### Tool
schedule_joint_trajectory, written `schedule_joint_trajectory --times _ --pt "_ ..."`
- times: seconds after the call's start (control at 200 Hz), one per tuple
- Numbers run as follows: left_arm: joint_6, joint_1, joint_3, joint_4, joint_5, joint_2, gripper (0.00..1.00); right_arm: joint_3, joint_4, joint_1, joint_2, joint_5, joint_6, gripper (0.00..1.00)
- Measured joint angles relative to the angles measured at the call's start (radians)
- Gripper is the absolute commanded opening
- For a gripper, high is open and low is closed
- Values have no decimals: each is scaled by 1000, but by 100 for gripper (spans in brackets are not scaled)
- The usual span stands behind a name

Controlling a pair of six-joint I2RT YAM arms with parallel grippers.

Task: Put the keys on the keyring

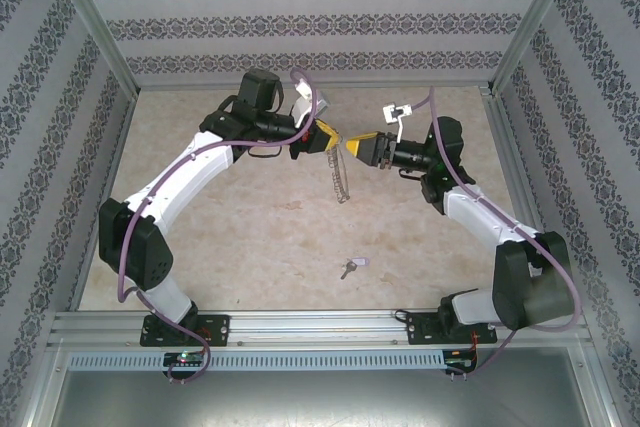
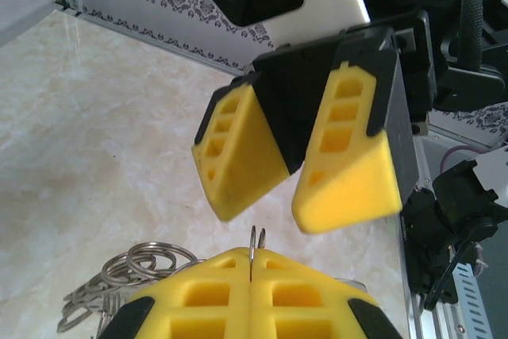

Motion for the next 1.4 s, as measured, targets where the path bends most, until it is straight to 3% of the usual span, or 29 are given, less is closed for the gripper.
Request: schedule_joint_trajectory --times 0.465,0.669,0.849,0.914,1.024,1.129,1.274,1.399 --pt "9 0 23 -29 36 31 0 47 1 34 26 -16 -36 36" --pt "6 0 26 -29 53 31 0 47 3 39 31 -23 -48 22" --pt "5 2 35 -29 58 35 0 47 9 38 31 -27 -63 0" --pt "2 3 36 -30 60 35 0 47 10 38 31 -29 -70 0" --pt "-10 3 36 -29 57 35 29 47 11 38 31 -33 -71 0" --pt "-37 10 35 -15 28 35 46 47 12 35 31 -40 -72 0" --pt "-122 16 -1 72 -13 8 52 47 8 19 31 -40 -71 0" --pt "-223 43 -51 163 -25 -30 50 48 7 8 31 -40 -72 0"
